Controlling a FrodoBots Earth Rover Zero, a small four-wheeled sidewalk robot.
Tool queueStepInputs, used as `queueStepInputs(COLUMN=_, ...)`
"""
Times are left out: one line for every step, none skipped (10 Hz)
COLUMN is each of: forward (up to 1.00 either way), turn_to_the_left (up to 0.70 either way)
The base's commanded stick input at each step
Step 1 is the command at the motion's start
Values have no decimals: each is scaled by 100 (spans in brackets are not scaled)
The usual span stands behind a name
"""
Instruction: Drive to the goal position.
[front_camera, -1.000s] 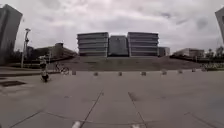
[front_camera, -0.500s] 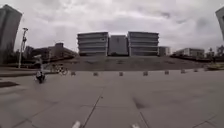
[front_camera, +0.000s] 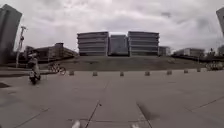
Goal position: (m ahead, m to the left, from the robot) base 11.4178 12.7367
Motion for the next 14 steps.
queueStepInputs(forward=70, turn_to_the_left=0)
queueStepInputs(forward=70, turn_to_the_left=0)
queueStepInputs(forward=70, turn_to_the_left=0)
queueStepInputs(forward=70, turn_to_the_left=0)
queueStepInputs(forward=70, turn_to_the_left=0)
queueStepInputs(forward=70, turn_to_the_left=0)
queueStepInputs(forward=70, turn_to_the_left=0)
queueStepInputs(forward=70, turn_to_the_left=0)
queueStepInputs(forward=70, turn_to_the_left=0)
queueStepInputs(forward=70, turn_to_the_left=0)
queueStepInputs(forward=70, turn_to_the_left=0)
queueStepInputs(forward=70, turn_to_the_left=0)
queueStepInputs(forward=70, turn_to_the_left=0)
queueStepInputs(forward=70, turn_to_the_left=0)
